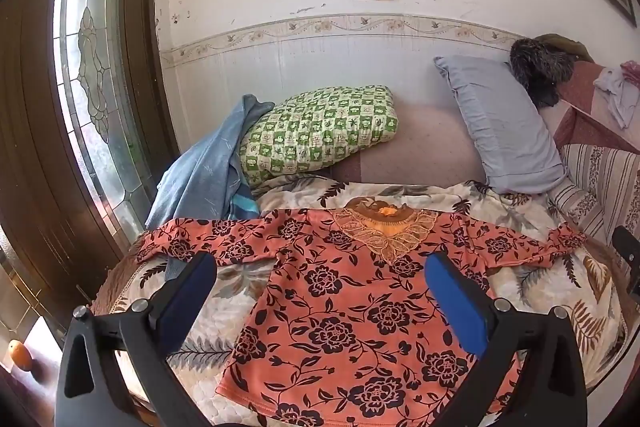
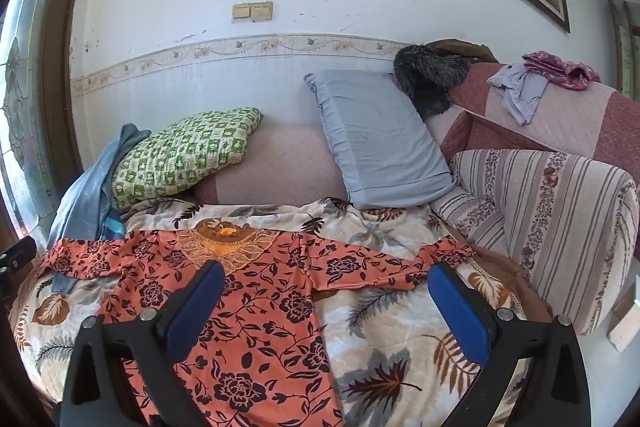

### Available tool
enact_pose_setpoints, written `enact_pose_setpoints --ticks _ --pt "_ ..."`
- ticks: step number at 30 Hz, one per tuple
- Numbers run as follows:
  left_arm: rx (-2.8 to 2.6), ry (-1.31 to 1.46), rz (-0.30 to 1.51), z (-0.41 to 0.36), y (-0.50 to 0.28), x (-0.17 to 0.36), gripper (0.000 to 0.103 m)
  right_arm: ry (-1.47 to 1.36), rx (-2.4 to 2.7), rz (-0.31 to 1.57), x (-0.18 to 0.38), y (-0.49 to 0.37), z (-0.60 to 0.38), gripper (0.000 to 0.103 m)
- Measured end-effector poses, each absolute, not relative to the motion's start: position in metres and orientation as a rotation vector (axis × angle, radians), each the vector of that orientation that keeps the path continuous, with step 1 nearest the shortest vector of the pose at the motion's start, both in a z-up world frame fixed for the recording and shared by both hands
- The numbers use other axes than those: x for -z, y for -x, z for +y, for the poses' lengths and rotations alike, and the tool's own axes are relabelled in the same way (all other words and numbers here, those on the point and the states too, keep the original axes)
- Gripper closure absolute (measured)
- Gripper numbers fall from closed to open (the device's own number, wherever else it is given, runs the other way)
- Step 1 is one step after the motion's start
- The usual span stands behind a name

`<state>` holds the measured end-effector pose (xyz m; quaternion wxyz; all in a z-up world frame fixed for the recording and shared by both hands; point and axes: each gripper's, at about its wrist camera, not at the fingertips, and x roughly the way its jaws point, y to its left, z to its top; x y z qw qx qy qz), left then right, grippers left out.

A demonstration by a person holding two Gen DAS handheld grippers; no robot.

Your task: Fold small clothes

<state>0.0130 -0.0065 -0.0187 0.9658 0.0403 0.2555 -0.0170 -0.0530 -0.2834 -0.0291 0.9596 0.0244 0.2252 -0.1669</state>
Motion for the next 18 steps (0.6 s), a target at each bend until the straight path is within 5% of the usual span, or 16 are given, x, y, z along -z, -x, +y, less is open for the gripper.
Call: enact_pose_setpoints --ticks 18 --pt "0.098 -0.114 0.519 -0.043 -0.021 0.019 0.0 -0.058 0.421 0.468 0.023 0.055 -0.316 0.0"
